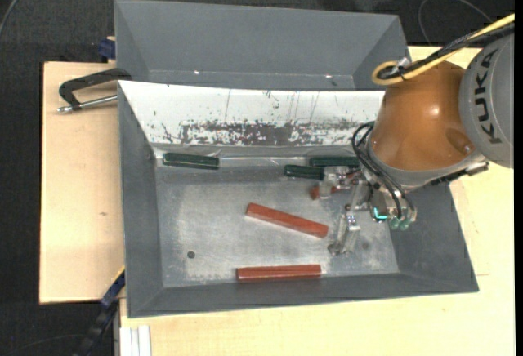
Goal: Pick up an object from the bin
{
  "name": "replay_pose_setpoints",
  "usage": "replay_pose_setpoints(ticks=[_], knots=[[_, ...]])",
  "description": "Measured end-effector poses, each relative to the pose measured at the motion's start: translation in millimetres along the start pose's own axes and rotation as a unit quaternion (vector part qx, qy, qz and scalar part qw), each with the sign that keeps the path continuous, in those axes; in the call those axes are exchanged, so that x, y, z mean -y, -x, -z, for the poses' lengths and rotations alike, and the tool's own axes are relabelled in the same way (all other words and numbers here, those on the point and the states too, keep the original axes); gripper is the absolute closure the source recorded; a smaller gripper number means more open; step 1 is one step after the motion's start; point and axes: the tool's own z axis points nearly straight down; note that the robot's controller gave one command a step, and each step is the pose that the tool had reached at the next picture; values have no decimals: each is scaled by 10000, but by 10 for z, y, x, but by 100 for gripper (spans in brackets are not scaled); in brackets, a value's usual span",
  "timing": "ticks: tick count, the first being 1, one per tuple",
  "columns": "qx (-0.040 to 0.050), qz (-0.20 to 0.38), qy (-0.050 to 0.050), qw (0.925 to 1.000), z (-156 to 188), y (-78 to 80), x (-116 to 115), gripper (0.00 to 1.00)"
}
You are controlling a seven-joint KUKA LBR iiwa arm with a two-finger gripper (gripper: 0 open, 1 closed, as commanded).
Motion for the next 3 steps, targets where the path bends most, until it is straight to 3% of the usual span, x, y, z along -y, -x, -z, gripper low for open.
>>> replay_pose_setpoints(ticks=[1,2,3], knots=[[14,651,5,9979,-954,351,-446,0],[39,636,-3,9980,-917,361,-429,100],[115,874,14,9961,600,638,-1332,100]])
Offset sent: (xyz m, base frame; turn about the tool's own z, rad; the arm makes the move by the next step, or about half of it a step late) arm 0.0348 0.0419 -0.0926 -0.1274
